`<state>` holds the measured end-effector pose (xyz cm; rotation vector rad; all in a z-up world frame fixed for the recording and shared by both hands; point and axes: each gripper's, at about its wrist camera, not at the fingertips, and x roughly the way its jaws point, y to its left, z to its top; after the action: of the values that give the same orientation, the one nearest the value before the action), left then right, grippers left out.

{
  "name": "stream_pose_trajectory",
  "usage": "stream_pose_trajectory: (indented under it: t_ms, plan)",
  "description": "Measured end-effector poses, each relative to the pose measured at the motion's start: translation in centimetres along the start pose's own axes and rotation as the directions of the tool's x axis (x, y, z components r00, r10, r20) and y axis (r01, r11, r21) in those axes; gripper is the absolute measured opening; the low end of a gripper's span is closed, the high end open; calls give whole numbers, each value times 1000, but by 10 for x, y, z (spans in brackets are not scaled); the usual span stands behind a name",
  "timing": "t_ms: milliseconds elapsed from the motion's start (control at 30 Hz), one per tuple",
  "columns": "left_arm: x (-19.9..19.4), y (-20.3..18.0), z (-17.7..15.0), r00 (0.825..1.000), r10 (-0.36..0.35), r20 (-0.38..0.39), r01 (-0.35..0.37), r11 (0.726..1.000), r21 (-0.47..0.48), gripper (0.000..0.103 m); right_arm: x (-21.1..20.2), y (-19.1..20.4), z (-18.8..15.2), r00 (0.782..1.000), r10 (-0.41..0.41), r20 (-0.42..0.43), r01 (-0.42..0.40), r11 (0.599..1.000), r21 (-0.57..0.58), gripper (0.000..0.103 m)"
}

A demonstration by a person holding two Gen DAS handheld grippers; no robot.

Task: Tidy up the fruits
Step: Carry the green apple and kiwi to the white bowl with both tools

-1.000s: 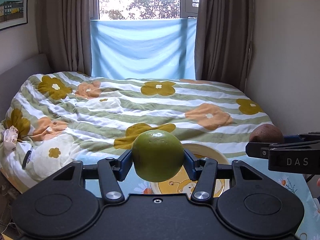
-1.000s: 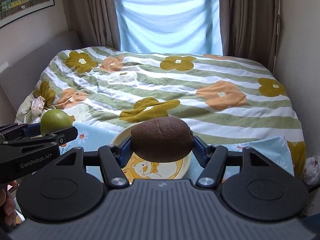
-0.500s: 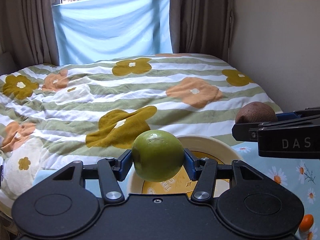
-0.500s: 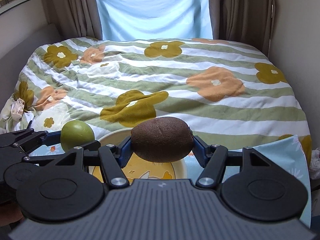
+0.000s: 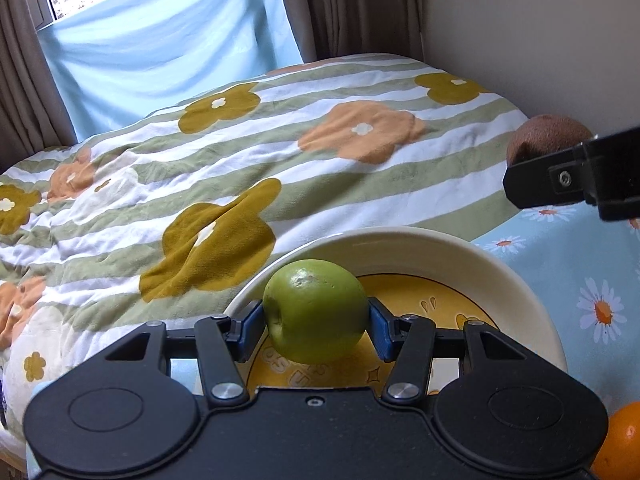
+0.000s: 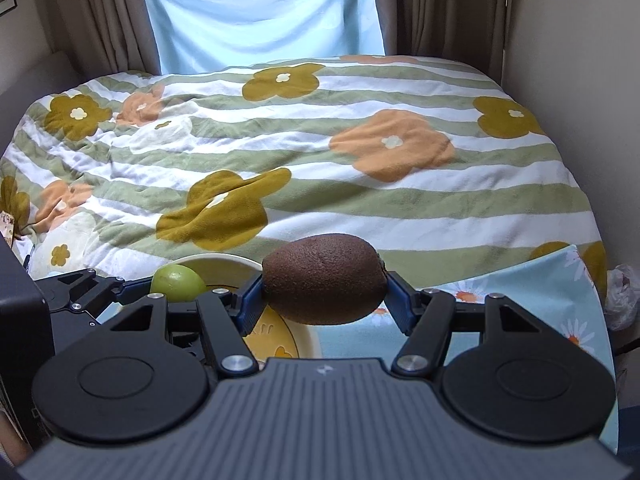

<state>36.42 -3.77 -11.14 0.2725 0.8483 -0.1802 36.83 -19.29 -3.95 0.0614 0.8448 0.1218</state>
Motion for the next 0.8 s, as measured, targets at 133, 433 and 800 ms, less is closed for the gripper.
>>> stream_pose_trajectory:
  t_ms: [133,433,800]
  plan:
    - [8,-4,1,1000,4,-10,-3,1000,30,59,-2,-3,-1,1000,-10,0,10,1000,4,78]
    - [-19,9,3,1000,-16,20,15,1000,10,99,-5,-7,3,1000,9,-6,-9,1000,12,78]
    - [-72,50,-29,999,29,15,-27,992,-123,99,9,20,-7,994,111,-25,-113,985,-129,78]
